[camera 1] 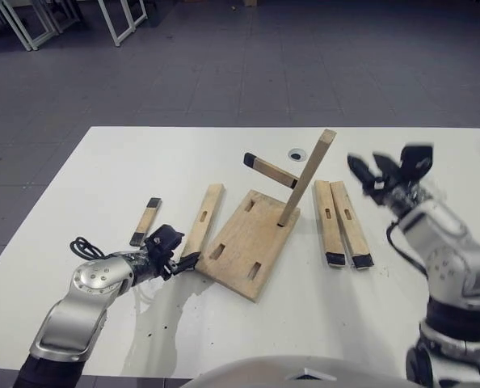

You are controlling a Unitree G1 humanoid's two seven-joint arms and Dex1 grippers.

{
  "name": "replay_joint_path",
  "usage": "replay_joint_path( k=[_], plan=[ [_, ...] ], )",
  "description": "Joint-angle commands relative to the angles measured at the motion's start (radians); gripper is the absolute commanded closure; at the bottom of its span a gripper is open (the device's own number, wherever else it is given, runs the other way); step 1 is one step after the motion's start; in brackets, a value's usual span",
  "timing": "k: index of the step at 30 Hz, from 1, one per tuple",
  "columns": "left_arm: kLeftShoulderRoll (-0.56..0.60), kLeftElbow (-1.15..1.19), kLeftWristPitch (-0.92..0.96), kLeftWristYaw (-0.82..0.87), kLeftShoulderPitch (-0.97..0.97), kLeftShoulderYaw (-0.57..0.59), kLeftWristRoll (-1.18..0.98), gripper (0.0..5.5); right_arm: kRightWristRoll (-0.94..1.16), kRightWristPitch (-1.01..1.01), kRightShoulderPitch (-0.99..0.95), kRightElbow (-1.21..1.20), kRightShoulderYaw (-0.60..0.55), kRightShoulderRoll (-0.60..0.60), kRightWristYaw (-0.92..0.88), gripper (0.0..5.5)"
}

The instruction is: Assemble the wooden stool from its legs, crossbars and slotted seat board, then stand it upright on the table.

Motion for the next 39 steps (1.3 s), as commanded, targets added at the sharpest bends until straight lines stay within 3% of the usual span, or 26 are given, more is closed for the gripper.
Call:
replay_joint_path(
  k=[1,8,18,25,30,39],
  plan=[
    [0.002,0.083,-0.061,0.026,0.031,-0.029,0.062,2.36,-0.098,-0.094,0.149,0.012,0.052,-0.043,0.033,2.23],
    [-0.019,0.141,-0.109,0.037,-0.003,-0.063,0.091,2.36,-0.224,-0.15,0.267,0.076,0.132,-0.084,0.059,2.23],
    [-0.021,0.031,-0.079,0.014,0.057,-0.159,0.097,2.36,-0.276,-0.067,0.28,0.092,0.148,-0.053,0.016,2.23],
    [-0.041,-0.057,-0.009,0.04,0.008,-0.224,0.115,2.36,-0.263,-0.012,0.222,0.141,0.104,-0.028,0.01,3.37],
    [-0.058,0.021,0.111,0.159,-0.064,-0.179,0.193,2.36,-0.25,-0.024,0.158,0.157,0.056,0.001,0.0,3.44],
    [-0.277,0.137,0.286,0.318,-0.082,-0.1,0.13,2.36,-0.217,-0.093,-0.037,0.168,-0.028,0.023,-0.021,3.44]
  ],
)
